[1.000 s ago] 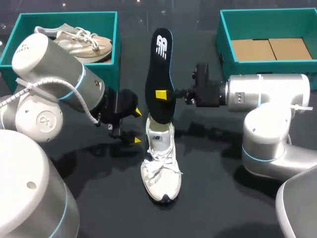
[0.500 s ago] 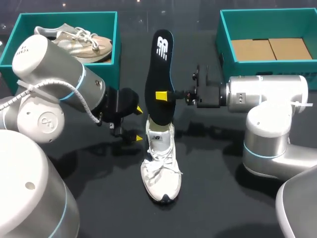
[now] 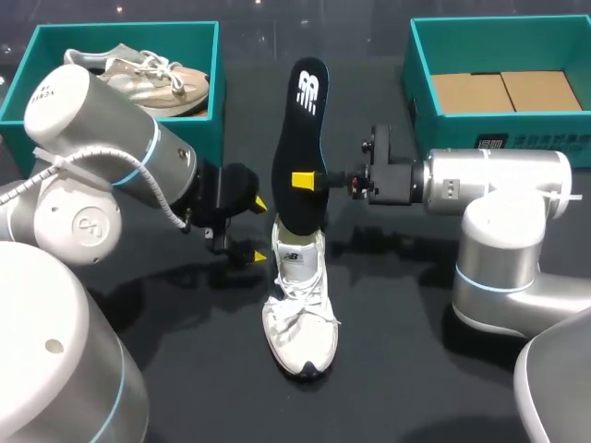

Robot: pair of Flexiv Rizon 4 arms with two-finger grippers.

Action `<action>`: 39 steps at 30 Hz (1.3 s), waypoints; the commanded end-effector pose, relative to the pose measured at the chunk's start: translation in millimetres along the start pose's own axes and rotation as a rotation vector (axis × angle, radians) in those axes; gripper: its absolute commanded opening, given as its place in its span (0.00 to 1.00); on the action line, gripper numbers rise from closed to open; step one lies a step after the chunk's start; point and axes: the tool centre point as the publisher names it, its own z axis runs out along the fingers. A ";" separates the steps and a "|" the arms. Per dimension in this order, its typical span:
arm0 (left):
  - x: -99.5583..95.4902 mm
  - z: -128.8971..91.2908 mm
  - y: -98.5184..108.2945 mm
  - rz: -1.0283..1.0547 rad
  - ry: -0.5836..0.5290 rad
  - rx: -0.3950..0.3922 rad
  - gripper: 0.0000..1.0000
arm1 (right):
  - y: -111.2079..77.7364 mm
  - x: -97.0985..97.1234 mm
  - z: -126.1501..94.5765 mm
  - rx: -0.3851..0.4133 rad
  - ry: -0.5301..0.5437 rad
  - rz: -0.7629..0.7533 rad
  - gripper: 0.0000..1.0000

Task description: Take the shoe out of the shoebox, open the shoe tongue, remove and reinsert the insole, then place the shoe into the shoebox

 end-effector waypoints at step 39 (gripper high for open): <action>0.6 0.9 0.6 0.001 -0.002 0.001 1.00 | -26.8 -0.5 4.7 -0.126 0.088 -0.109 0.00</action>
